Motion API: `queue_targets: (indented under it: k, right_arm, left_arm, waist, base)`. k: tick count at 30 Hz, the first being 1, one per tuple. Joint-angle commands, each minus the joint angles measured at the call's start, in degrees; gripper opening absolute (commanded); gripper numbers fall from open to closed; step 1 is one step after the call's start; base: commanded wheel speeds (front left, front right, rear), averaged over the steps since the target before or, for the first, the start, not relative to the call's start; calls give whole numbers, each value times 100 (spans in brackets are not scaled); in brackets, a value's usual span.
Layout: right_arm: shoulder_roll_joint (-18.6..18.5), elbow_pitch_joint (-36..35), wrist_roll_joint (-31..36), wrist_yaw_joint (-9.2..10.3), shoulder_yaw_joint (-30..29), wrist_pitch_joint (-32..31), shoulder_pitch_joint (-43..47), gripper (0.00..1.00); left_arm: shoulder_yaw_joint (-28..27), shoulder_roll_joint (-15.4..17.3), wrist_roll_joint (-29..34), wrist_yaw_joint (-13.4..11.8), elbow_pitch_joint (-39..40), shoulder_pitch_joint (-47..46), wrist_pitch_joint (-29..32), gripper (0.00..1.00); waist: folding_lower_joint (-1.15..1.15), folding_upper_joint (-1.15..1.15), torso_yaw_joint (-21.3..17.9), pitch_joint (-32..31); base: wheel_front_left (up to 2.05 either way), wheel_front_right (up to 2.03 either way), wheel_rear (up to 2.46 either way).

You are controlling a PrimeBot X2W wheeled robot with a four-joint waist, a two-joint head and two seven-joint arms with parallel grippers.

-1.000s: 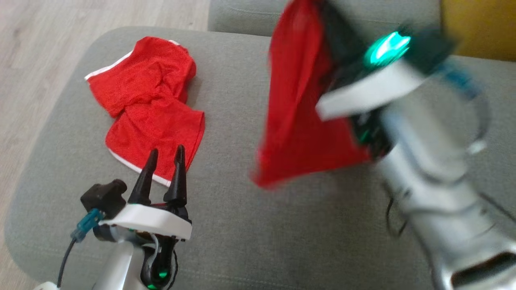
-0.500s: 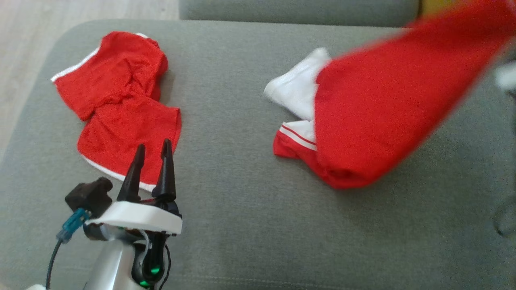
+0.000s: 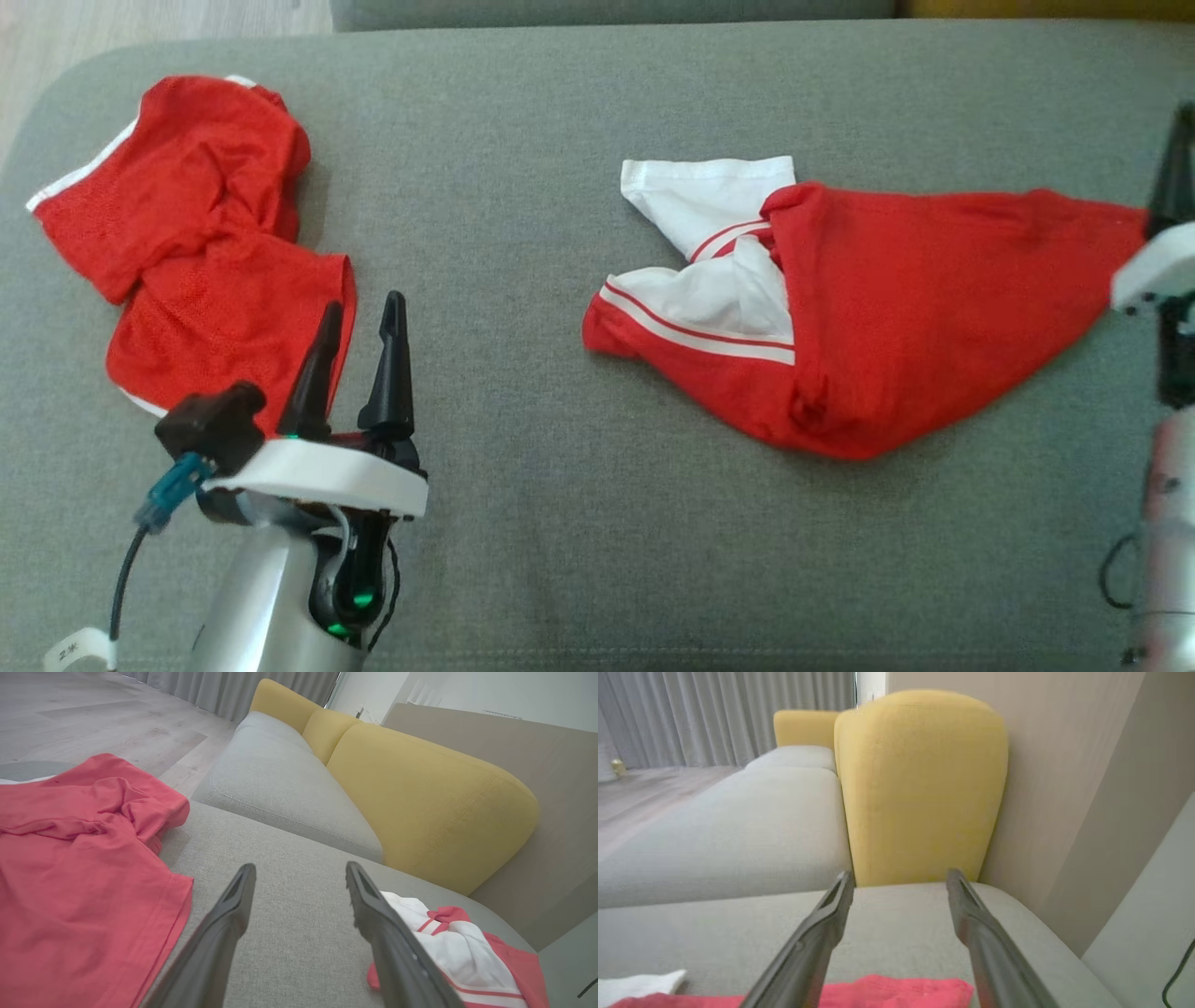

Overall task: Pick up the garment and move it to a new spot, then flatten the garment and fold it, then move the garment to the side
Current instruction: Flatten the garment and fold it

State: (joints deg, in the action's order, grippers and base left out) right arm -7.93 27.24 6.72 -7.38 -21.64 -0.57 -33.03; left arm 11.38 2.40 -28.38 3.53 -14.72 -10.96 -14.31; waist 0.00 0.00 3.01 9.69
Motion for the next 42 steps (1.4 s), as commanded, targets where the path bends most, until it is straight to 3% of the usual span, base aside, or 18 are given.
queue_targets:
  k: [1, 10, 19, 28, 42]
  right_arm:
    - [14, -314, 8, -11, 176, 117, -91, 100]
    - [414, -1217, -870, -11, 1572, 632, 771, 100]
    - [502, -1515, -1589, -11, 2317, 756, 1897, 100]
    - [504, -1167, -1438, -11, 2454, 280, 1391, 100]
    - [504, 771, -1681, -11, 1765, -1266, -169, 100]
  left_arm:
    - [-163, 48, 51, 13, 167, -216, -69, 100]
    - [-205, 48, 32, -7, 264, -112, -69, 100]
    - [-94, 48, 64, -26, 320, 114, -69, 100]
    - [87, 48, 30, -42, 318, 38, -69, 100]
    - [330, 48, -140, -60, 273, -166, -69, 100]
  waist:
    - [0, 0, -11, -39]
    - [0, 0, 32, -292]
    - [0, 0, 104, -379]
    - [0, 0, 303, -191]
    - [0, 0, 843, 210]
  base:
    - [0, 0, 0]
    - [0, 0, 0]
    - [0, 0, 0]
    - [0, 0, 0]
    - [0, 0, 0]
